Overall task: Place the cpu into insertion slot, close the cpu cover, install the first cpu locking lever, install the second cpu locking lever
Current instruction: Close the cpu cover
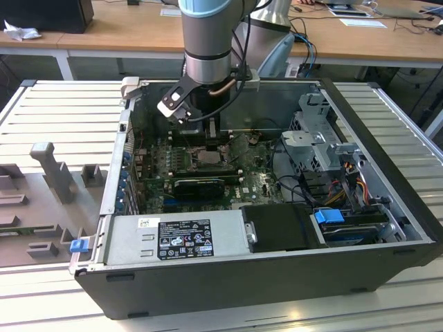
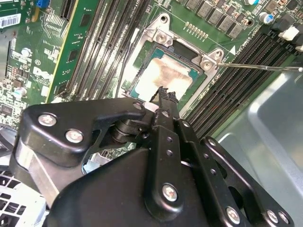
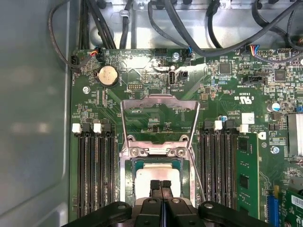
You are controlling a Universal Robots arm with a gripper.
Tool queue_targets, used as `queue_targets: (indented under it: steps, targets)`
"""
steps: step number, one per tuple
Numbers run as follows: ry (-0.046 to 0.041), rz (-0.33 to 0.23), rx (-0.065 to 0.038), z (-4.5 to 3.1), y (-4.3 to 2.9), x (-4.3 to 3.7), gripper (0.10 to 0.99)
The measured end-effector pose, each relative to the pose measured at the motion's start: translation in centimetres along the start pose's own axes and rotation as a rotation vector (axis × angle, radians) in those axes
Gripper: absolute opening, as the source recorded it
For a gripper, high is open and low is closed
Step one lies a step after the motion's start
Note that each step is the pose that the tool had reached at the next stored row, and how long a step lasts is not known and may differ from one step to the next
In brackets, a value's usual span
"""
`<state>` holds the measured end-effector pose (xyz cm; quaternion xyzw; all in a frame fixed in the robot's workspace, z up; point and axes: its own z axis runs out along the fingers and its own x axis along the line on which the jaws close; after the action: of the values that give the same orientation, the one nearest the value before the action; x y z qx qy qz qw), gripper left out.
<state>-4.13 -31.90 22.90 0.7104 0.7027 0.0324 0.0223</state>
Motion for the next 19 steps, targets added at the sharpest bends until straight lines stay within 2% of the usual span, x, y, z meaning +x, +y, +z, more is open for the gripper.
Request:
queue_targets:
  steps: [13,14,17,19]
  targets:
    - [-0.0001,0.0,0.0,-0.12,0.05,-0.04,0.106]
    - [-0.0029,0.0,0.0,-0.1,0.2,-0.03,0.106]
    - [-0.004,0.0,0.002,-0.05,0.85,-0.03,0.106]
    - [-0.0043,0.0,0.002,-0.31,0.86,-0.02,0.106]
